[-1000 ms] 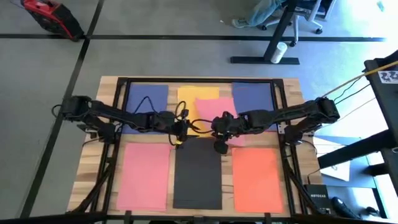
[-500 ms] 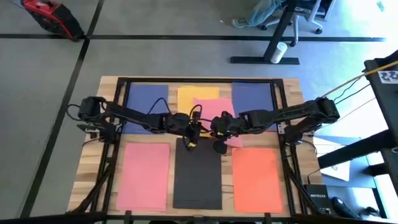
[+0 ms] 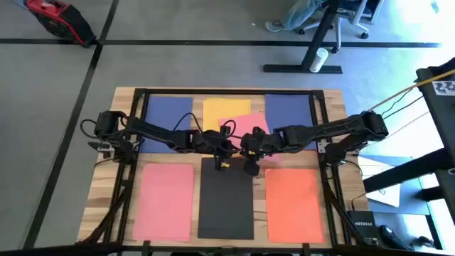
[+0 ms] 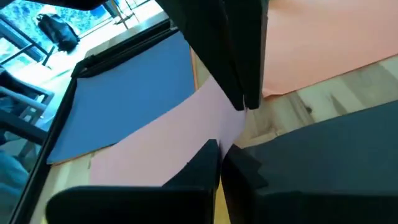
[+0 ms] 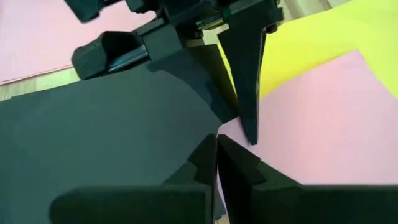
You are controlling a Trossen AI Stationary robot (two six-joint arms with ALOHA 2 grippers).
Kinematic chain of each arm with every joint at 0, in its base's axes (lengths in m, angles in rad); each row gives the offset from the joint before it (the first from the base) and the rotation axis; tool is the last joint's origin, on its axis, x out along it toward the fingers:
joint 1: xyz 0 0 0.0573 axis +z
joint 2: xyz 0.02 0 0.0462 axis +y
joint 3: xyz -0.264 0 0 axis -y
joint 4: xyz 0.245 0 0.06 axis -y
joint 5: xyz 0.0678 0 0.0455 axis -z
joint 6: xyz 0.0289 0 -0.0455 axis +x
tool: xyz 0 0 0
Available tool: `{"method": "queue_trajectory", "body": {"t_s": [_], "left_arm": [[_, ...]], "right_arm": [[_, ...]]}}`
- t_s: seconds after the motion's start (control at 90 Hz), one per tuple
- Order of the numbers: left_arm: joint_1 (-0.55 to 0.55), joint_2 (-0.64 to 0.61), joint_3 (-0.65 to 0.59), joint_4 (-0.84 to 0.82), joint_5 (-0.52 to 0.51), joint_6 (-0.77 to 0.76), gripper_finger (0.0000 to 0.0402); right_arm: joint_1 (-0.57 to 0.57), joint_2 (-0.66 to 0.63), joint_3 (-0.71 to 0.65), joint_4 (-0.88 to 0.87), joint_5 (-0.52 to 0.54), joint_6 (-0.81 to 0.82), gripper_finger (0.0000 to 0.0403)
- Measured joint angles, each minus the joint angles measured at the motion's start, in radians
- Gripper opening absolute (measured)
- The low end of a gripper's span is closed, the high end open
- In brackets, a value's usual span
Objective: Organize paper
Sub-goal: Stack the pink paper on top of the other pink paper
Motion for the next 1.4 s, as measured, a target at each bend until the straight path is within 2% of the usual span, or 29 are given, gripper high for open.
{"method": "queue_trajectory", "body": {"t_s": [0.178,0.4,0.611,0.956,1.211,1.4], "left_arm": [[-0.035,-0.026,0.000,-0.057,-0.013,0.053,0.0000],[-0.082,-0.116,0.001,-0.293,-0.037,0.048,0.0000],[-0.168,-0.234,0.001,-0.554,-0.105,-0.014,0.0000],[-0.395,-0.419,0.000,-0.939,-0.146,-0.308,0.0000],[-0.604,-0.436,0.000,-1.119,-0.158,-0.548,0.0000],[-0.756,-0.436,0.000,-1.182,-0.161,-0.776,0.0000]], "right_arm": [[0.000,0.000,0.008,0.005,-0.005,-0.004,0.0029],[0.000,0.000,0.088,-0.101,-0.050,-0.010,0.0085],[0.000,0.000,0.159,-0.217,-0.048,-0.026,0.0099],[0.000,0.000,0.176,-0.267,-0.047,-0.036,0.0099],[0.000,0.000,0.175,-0.269,-0.047,-0.036,0.0099],[0.000,0.000,0.175,-0.269,-0.046,-0.036,0.0099]]}}
